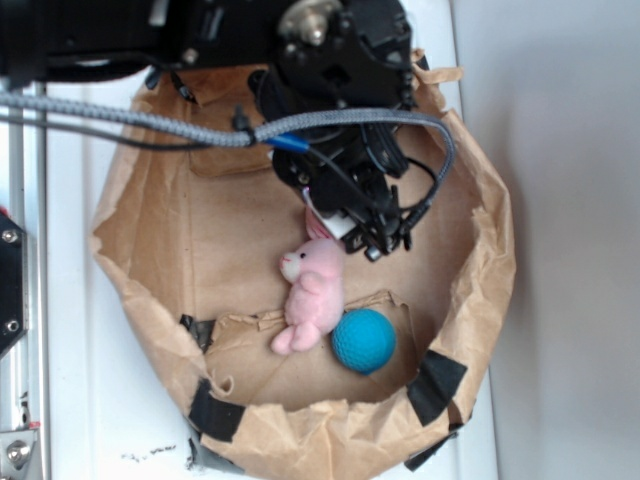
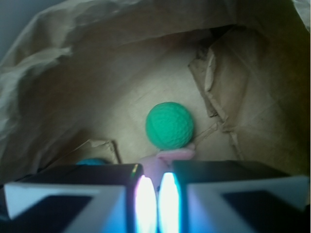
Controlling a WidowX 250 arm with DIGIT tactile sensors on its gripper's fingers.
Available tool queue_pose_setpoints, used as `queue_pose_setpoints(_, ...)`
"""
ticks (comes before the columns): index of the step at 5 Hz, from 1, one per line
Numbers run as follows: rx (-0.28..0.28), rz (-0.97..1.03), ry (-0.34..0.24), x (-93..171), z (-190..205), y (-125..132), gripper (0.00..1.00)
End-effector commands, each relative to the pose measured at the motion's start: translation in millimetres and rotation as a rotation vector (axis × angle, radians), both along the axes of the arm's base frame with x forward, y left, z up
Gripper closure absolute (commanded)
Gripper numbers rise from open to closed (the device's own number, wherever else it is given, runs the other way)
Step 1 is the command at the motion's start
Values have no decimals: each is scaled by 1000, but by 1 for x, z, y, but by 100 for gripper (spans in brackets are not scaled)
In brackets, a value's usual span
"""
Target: Grab the green ball.
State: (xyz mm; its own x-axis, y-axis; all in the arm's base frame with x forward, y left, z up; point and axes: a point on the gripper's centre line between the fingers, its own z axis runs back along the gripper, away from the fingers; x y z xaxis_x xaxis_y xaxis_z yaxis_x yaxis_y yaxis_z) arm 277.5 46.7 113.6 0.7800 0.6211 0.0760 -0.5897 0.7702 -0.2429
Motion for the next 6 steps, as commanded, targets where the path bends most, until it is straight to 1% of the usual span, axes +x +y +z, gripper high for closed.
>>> queue_pose_setpoints(1,66,84,-102,14,-12,13,0)
queue_pose_setpoints(2,88,81,-115,23,-32,17,0)
queue_pose_setpoints(3,102,68,-131,34,-49,13,0)
queue_pose_setpoints(4,97,55,-128,42,-60,10,0)
queue_pose_setpoints(5,113,61,-131,48,-69,3,100)
queue_pose_setpoints(6,121,73,-154,52,-71,2,100)
